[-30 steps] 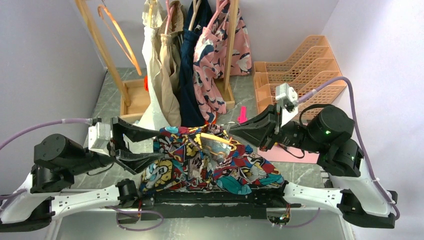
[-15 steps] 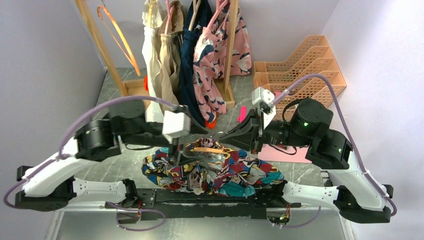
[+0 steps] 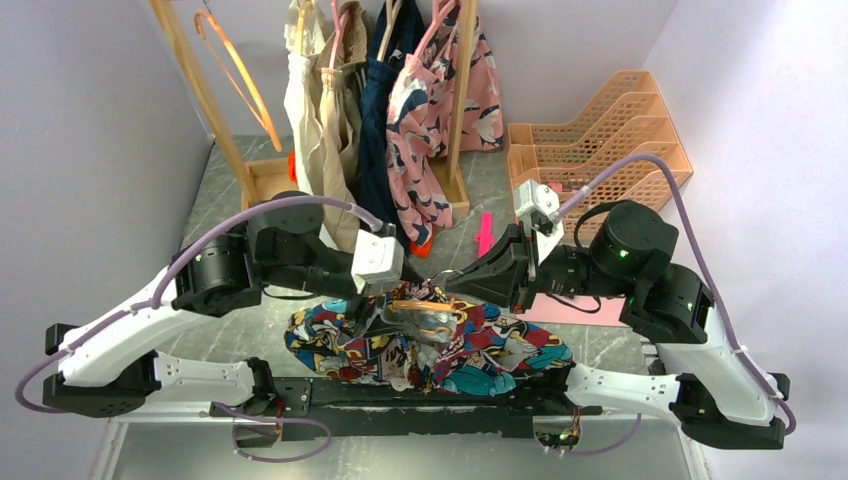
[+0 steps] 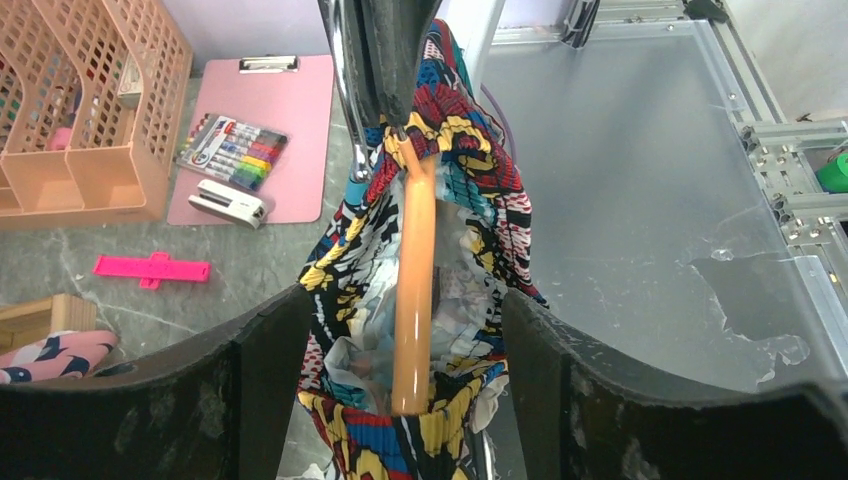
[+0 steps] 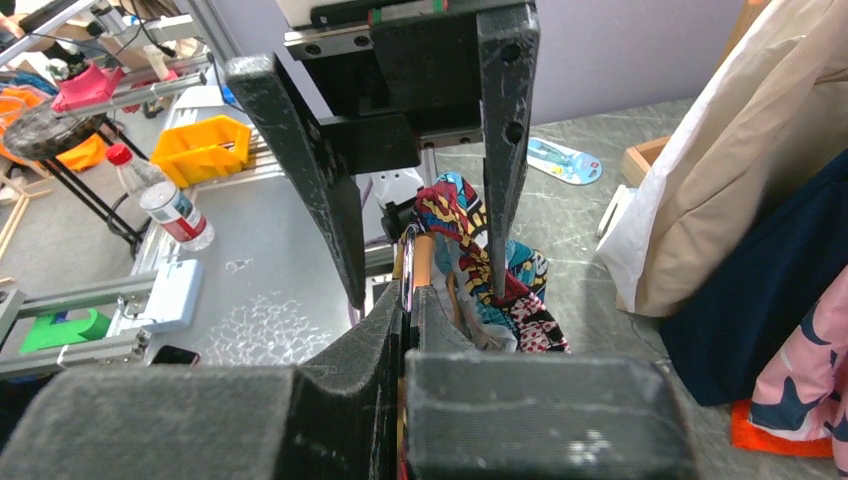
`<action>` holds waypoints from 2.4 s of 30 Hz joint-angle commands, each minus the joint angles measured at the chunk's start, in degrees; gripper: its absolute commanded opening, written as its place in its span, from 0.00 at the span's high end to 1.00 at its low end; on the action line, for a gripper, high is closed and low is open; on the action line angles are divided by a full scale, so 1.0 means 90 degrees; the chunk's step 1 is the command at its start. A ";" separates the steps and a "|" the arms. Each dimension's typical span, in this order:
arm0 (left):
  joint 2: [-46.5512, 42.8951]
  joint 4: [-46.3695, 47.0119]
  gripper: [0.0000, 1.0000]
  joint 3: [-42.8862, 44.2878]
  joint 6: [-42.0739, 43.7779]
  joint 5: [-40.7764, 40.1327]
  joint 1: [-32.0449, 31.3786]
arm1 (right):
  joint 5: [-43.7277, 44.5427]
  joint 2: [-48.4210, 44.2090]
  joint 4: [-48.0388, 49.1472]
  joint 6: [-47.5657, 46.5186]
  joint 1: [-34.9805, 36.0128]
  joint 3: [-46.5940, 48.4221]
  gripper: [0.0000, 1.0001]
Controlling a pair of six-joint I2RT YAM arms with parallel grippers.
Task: Place the shorts on the hanger
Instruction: Hang the shorts on the hanger.
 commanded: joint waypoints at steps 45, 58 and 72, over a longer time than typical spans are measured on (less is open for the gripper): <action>-0.1195 0.1172 0.93 -0.0783 -0.0984 -0.0791 0.0407 | 0.2215 -0.0786 -0.0606 -0.0122 -0.0008 -0.0558 0.56; -0.1233 0.1150 0.93 -0.0804 -0.0954 -0.0918 0.0407 | 0.2550 -0.1114 -0.0857 -0.0050 -0.0010 -0.0621 0.91; -0.1653 0.1667 0.93 -0.1210 -0.1099 -0.1874 0.0407 | 0.2153 -0.1248 -0.0649 0.0529 -0.0012 -0.0602 0.60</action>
